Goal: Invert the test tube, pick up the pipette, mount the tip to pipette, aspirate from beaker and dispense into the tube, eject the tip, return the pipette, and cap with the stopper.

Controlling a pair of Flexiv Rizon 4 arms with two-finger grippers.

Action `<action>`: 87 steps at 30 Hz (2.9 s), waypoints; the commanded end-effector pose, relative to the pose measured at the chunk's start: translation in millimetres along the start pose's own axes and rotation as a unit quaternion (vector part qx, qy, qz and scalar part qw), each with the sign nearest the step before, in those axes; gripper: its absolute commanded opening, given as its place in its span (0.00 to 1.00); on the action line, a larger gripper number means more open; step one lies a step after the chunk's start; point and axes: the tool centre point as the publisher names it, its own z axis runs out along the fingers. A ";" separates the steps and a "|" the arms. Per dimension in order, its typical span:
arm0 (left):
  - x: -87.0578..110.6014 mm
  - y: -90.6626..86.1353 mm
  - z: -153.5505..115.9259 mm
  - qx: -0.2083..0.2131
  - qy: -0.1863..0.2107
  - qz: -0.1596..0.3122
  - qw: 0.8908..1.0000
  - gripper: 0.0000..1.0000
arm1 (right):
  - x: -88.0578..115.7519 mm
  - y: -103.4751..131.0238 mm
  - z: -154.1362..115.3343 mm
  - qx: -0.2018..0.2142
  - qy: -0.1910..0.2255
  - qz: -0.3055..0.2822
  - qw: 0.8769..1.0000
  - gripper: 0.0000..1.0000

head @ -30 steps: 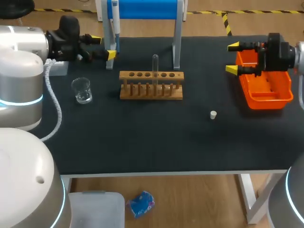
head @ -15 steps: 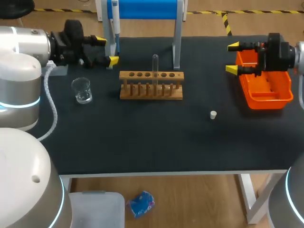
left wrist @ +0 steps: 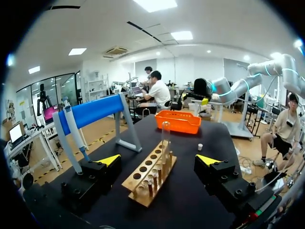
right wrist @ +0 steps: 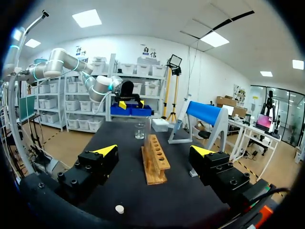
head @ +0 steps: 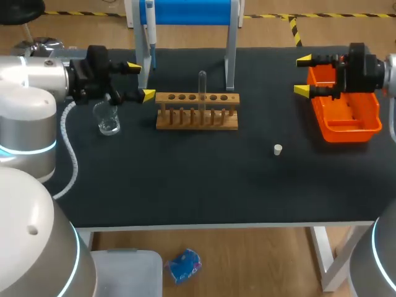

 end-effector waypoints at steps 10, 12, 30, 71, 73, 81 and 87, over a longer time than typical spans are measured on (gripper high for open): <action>0.9 0.7 -0.7 0.002 -0.002 0.001 1.000 1.00 | 0.7 25.9 86.0 -0.053 0.126 -0.046 0.990 1.00; 0.9 0.7 -0.7 0.002 -0.002 0.001 1.000 1.00 | 4.5 27.6 100.8 -0.069 0.144 -0.047 0.986 1.00; 0.9 0.7 -0.7 0.002 -0.002 0.001 1.000 1.00 | 27.7 15.0 147.3 -0.064 0.169 -0.012 0.984 1.00; 0.9 0.7 -0.7 0.002 -0.002 0.001 1.000 1.00 | 28.4 -3.6 240.6 -0.106 0.195 0.034 0.974 1.00; 0.9 0.7 -0.7 0.002 -0.002 0.001 1.000 1.00 | 29.6 -6.7 241.9 -0.103 0.195 0.036 0.975 1.00; 0.9 0.7 -0.7 0.002 -0.002 0.001 1.000 1.00 | 28.3 -12.0 245.1 -0.098 0.193 0.045 0.975 1.00; 0.9 0.7 -0.7 0.002 -0.002 0.001 1.000 1.00 | 27.8 -13.1 248.9 -0.093 0.196 0.050 0.975 0.50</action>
